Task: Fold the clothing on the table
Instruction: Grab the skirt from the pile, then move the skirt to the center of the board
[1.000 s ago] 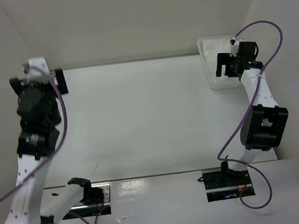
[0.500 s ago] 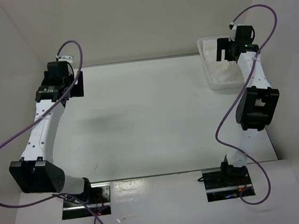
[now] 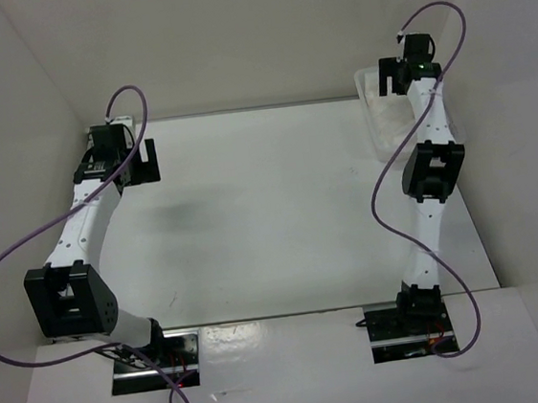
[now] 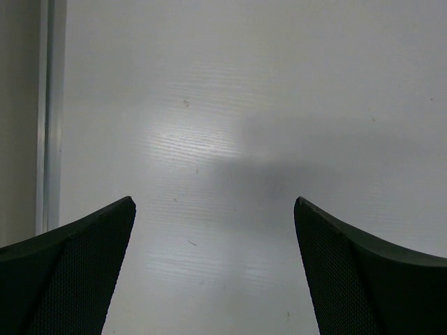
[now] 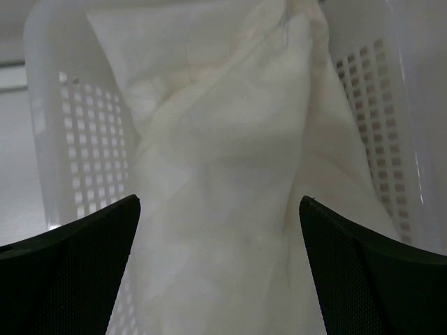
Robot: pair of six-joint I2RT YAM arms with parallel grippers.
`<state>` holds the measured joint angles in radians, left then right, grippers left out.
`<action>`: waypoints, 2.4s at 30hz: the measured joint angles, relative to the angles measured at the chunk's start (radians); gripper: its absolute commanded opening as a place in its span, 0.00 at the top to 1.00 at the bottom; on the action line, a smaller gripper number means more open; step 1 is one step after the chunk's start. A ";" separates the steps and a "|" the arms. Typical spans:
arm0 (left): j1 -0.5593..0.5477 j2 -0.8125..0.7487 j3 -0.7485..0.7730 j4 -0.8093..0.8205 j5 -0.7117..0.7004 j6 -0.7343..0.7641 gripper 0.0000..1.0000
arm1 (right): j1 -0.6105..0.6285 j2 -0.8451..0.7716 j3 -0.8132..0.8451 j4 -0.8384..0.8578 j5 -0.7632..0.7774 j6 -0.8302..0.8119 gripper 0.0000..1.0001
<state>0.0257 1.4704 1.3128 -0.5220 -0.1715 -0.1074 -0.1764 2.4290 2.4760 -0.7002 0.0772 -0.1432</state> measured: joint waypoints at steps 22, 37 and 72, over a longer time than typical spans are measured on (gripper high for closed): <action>0.000 0.018 -0.011 0.021 0.020 -0.002 0.00 | 0.039 0.435 0.452 -0.151 0.084 -0.032 1.00; 0.000 0.018 -0.023 0.029 0.051 -0.002 0.00 | -0.001 0.199 0.502 -0.324 -0.134 0.005 1.00; 0.008 -0.115 -0.043 0.020 0.215 0.008 0.00 | 0.496 -0.705 -0.592 -0.220 -0.369 -0.041 0.15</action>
<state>0.0334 1.3556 1.2694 -0.5018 0.0433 -0.0990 0.3195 1.7245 1.8839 -0.9203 -0.2920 -0.1841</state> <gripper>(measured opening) 1.001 0.852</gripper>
